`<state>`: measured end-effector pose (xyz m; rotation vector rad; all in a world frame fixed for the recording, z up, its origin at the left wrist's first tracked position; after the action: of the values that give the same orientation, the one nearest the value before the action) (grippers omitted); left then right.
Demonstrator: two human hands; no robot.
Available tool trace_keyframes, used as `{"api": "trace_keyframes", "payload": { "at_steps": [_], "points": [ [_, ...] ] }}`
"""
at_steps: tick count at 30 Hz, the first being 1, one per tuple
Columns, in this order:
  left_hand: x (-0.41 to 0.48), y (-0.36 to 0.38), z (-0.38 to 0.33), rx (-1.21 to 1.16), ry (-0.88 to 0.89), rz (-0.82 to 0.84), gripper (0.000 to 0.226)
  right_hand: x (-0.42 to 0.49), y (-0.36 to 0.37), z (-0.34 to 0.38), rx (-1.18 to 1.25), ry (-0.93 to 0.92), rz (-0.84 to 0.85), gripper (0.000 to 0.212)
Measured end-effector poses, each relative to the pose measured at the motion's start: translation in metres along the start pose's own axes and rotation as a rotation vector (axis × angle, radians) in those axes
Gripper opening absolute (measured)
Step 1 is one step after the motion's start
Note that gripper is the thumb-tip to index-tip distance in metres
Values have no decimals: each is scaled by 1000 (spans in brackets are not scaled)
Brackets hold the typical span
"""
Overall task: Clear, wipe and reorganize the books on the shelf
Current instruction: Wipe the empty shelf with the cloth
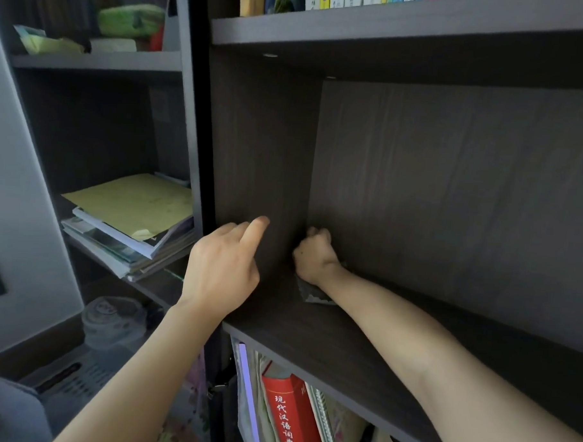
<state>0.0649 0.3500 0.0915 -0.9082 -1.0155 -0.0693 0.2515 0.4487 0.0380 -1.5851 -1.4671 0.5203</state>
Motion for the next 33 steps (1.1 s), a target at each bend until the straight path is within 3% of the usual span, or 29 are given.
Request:
{"api": "trace_keyframes", "payload": {
  "at_steps": [2, 8, 14, 16, 20, 27, 33],
  "points": [
    [-1, 2, 0, 11, 17, -8, 55, 6, 9, -3, 64, 14, -8, 41],
    [2, 3, 2, 34, 52, 23, 47, -8, 21, -15, 618, 11, 159, 45],
    [-1, 6, 5, 86, 152, 50, 40, -127, -23, -6, 729, -410, 75, 39],
    [-1, 5, 6, 91, 154, 71, 39, -113, -11, -22, 704, -316, 104, 40],
    [-5, 4, 10, 113, 263, 113, 43, -53, 32, -60, 576, 73, 127, 43],
    [-8, 8, 10, 145, 259, 114, 40, -54, 47, -70, 541, 101, 94, 46],
    [-8, 8, 5, 38, 121, 34, 41, -159, 96, -198, 418, 283, 56, 39]
  ]
}}
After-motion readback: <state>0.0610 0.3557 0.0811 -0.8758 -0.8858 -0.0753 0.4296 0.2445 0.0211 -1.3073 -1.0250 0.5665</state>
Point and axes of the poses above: each hand's wrist, its own x-axis towards the middle knuckle, its own y-axis out of the palm, z = x × y, the point moved 1 cm from there along x, towards the middle knuckle, and after that the axes turned 13 degrees about y, right-handed, at the moved point
